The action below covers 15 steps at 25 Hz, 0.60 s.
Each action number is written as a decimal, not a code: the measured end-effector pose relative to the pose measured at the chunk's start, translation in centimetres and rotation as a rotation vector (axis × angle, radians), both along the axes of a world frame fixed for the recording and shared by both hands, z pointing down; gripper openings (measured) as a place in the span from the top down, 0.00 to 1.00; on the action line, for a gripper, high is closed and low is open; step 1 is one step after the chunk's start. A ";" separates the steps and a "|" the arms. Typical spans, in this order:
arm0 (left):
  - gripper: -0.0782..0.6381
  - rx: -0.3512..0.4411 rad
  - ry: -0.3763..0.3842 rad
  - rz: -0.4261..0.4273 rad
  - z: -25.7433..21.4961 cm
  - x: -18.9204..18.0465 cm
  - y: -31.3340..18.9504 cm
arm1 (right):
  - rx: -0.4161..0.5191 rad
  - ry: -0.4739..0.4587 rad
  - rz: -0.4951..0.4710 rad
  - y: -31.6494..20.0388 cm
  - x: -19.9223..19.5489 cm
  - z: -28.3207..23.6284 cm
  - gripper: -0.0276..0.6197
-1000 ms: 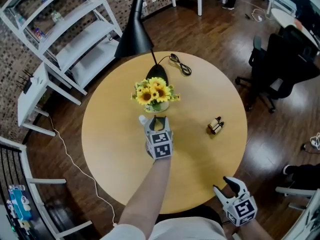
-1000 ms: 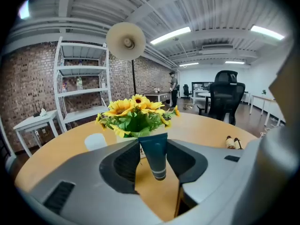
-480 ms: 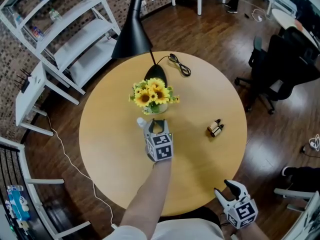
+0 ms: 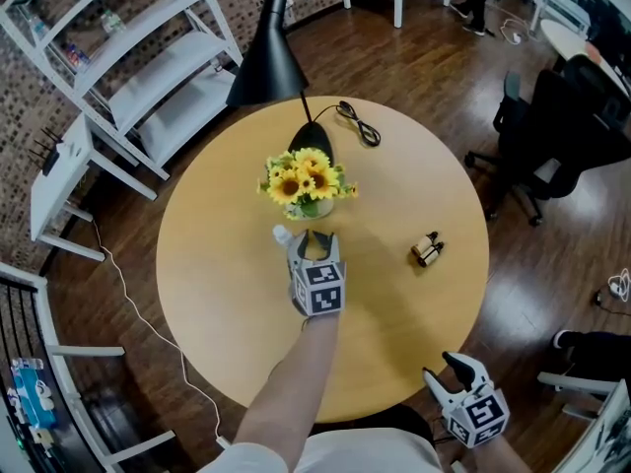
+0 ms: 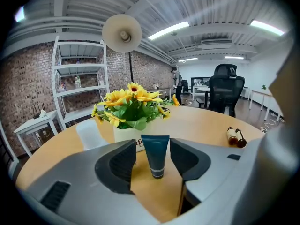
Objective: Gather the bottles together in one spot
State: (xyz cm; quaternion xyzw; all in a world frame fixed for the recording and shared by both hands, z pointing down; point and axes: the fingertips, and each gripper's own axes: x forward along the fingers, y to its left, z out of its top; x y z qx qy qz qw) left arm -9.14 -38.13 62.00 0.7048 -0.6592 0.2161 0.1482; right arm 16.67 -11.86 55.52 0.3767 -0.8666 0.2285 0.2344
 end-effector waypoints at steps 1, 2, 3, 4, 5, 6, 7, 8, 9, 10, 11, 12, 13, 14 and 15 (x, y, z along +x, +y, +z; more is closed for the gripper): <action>0.58 0.000 -0.001 0.004 0.0 0.1 0.0 | 0.000 -0.001 -0.001 0.0 0.0 0.0 0.61; 0.58 0.000 -0.001 0.006 0.1 0.1 0.1 | 0.002 -0.002 -0.002 0.1 -0.1 0.0 0.61; 0.58 -0.001 -0.002 0.006 0.0 0.0 0.1 | 0.004 -0.002 -0.003 0.0 -0.1 -0.1 0.61; 0.57 0.000 -0.002 0.005 -0.2 0.0 0.2 | 0.006 -0.002 -0.003 0.0 -0.1 -0.1 0.61; 0.54 0.000 -0.002 0.005 -0.3 0.0 0.4 | 0.006 -0.001 -0.003 0.0 0.0 -0.1 0.61; 0.54 0.000 -0.003 0.007 -0.5 0.0 0.6 | 0.005 0.001 -0.003 0.1 0.0 0.0 0.61; 0.54 0.000 -0.006 0.012 -0.8 0.0 0.9 | 0.005 0.001 -0.004 0.1 -0.1 0.0 0.61; 0.54 0.004 -0.010 0.019 -1.2 0.0 1.3 | 0.008 0.001 -0.006 0.1 -0.3 0.0 0.61; 0.54 0.010 -0.012 0.025 -1.6 -0.1 1.8 | 0.014 0.000 -0.008 0.1 -0.5 -0.1 0.61; 0.54 0.018 -0.009 0.028 -2.1 -0.2 2.5 | 0.022 -0.002 -0.009 0.0 -0.7 -0.2 0.61; 0.54 0.026 0.000 0.030 -2.6 -0.4 3.2 | 0.031 -0.004 -0.010 -0.1 -0.8 -0.4 0.61; 0.54 0.031 0.014 0.034 -3.0 -0.4 4.1 | 0.040 -0.006 -0.012 -0.1 -1.0 -0.5 0.61; 0.54 0.035 0.033 0.044 -3.5 -0.3 5.2 | 0.049 -0.009 -0.013 -0.2 -1.2 -0.7 0.61; 0.54 0.039 0.055 0.057 -4.0 -0.3 6.4 | 0.055 -0.013 -0.016 -0.1 -1.4 -0.8 0.61; 0.54 0.044 0.082 0.071 -4.5 -0.2 7.6 | 0.062 -0.018 -0.019 -0.1 -1.8 -0.9 0.61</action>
